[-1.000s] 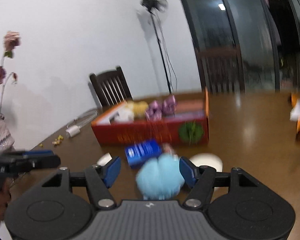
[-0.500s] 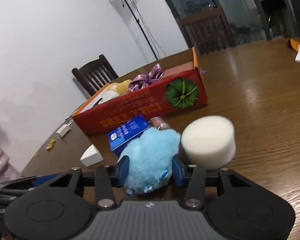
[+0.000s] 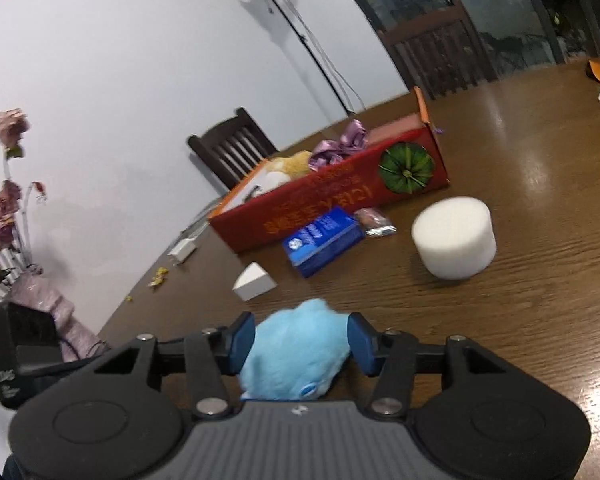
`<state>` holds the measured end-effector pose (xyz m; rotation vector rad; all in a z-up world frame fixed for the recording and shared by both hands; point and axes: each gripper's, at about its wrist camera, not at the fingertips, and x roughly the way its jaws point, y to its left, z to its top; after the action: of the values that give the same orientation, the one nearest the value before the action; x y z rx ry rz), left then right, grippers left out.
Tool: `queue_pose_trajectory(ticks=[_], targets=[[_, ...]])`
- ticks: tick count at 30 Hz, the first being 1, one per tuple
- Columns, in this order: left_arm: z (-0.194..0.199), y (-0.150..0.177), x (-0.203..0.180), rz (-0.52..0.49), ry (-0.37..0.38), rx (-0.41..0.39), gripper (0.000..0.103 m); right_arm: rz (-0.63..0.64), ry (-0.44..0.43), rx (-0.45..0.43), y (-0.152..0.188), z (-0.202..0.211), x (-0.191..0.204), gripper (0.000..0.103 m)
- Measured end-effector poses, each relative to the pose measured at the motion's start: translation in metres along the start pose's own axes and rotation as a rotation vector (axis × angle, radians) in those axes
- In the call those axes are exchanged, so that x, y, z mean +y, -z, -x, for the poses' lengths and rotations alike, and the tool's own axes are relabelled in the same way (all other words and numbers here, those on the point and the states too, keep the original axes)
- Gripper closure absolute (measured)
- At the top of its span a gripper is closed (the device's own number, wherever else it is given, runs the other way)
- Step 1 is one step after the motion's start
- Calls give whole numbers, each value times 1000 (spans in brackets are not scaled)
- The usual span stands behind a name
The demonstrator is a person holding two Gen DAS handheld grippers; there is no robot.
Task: Organize soft objects
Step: 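Carry the blue plush into the box, open the left tool, pull back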
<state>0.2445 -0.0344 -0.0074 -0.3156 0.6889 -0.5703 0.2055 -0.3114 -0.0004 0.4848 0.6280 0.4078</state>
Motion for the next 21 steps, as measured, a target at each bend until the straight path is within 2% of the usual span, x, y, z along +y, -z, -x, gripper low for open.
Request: queue_pose_trajectory(ticks=[2, 5, 8, 14, 17, 21], targets=[[-7, 0, 2, 15, -2, 30, 28, -14, 6, 14, -1, -7, -2, 52], [-13, 5, 3, 10, 13, 70, 43, -17, 15, 30, 4, -13, -4, 56], [-12, 7, 5, 24, 50, 73, 53, -49, 10, 26, 8, -14, -8, 58], [-12, 1, 4, 46, 63, 55, 59, -76, 2, 38, 6, -22, -9, 68], [-4, -32, -6, -34, 64, -39, 59, -41, -11, 1, -17, -23, 3, 68], [-9, -106, -7, -106, 54, -120, 60, 88, -50, -94, -85, -35, 29, 69]])
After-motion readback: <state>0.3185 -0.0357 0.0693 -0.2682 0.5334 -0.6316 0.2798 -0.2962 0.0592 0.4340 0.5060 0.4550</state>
